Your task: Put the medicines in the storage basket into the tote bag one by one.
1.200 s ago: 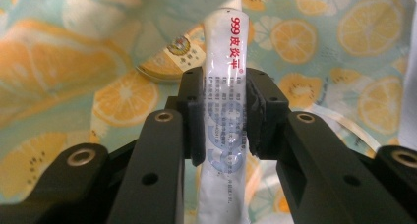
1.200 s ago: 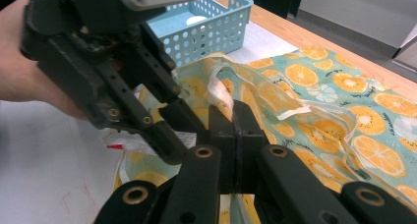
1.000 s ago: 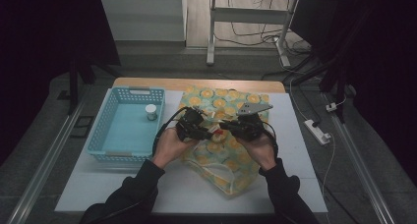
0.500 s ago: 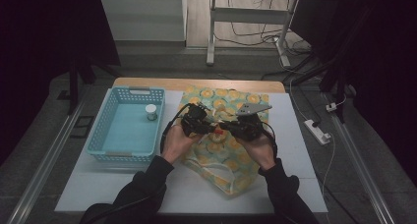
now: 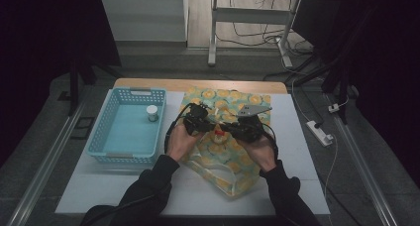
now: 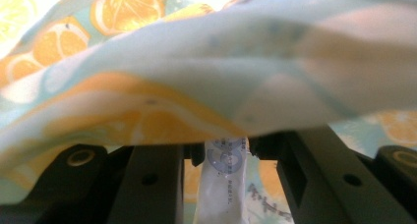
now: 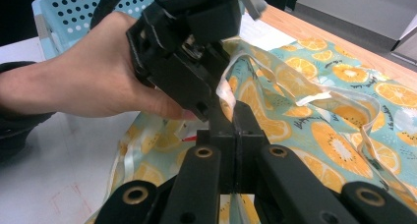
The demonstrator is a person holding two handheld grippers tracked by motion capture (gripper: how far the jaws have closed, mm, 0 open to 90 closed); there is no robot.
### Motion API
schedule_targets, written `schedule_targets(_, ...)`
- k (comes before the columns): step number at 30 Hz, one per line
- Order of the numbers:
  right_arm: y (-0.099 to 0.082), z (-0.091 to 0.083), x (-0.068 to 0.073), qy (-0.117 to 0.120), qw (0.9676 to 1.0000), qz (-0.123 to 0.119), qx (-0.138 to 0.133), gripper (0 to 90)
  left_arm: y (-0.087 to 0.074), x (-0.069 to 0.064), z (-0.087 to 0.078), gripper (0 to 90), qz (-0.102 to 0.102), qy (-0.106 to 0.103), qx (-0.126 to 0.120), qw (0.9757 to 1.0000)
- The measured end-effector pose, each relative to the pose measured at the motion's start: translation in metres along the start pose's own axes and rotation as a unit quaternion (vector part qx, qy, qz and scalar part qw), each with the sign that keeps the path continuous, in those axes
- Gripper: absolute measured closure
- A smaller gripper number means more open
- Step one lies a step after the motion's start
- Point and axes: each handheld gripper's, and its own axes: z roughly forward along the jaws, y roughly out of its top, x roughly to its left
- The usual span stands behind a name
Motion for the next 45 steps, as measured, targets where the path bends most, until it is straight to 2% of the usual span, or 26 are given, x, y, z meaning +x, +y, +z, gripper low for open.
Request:
schedule_targets(4, 0.000, 0.000, -0.001, 0.000, 1.0000, 0.000, 0.000, 90.0, 0.000, 0.001, 0.004, 71.1, -0.004, 0.018, 0.001, 0.9998)
schedule_targets(10, -0.001, 0.000, -0.002, 0.000, 1.0000, 0.002, 0.001, 90.0, -0.001, 0.003, 0.009, 70.0, -0.006, 0.020, -0.003, 0.9998)
schedule_targets(12, -0.001, 0.000, -0.001, 0.000, 1.0000, 0.001, 0.002, 90.0, -0.001, 0.005, 0.008, 67.0, -0.003, 0.016, -0.015, 0.9998)
schedule_targets(15, -0.001, 0.000, -0.001, 0.000, 1.0000, 0.001, 0.002, 90.0, -0.001, 0.005, 0.004, 62.4, -0.003, 0.013, -0.018, 0.9997)
schedule_targets(19, -0.001, -0.001, -0.002, -0.001, 1.0000, 0.002, 0.000, 90.0, 0.000, 0.004, -0.001, 54.7, 0.002, 0.003, -0.018, 0.9998)
schedule_targets(23, 0.000, -0.002, -0.003, -0.001, 1.0000, 0.003, -0.001, 90.0, -0.001, 0.001, -0.007, 49.8, 0.013, -0.017, -0.013, 0.9997)
schedule_targets(26, 0.000, -0.003, -0.004, -0.001, 1.0000, 0.003, -0.002, 90.0, -0.003, -0.003, -0.010, 42.2, 0.026, -0.034, -0.014, 0.9990)
schedule_targets(28, -0.001, -0.002, -0.004, -0.001, 1.0000, 0.003, -0.001, 90.0, -0.005, -0.006, -0.013, 38.3, 0.043, -0.043, -0.013, 0.9981)
schedule_targets(30, -0.001, -0.002, -0.004, -0.001, 1.0000, 0.003, 0.000, 90.0, -0.006, -0.011, -0.016, 33.7, 0.059, -0.042, -0.012, 0.9973)
schedule_targets(33, -0.001, -0.001, -0.004, 0.000, 1.0000, 0.003, 0.000, 90.0, -0.008, -0.016, -0.023, 28.6, 0.068, -0.057, -0.016, 0.9959)
schedule_targets(37, -0.001, -0.002, -0.004, -0.001, 1.0000, 0.003, 0.000, 90.0, -0.011, -0.022, -0.030, 24.1, 0.067, -0.080, -0.019, 0.9944)
schedule_targets(45, 0.000, -0.002, -0.003, 0.000, 1.0000, 0.002, -0.001, 90.0, -0.022, -0.031, -0.042, 20.4, 0.068, -0.099, -0.020, 0.9925)
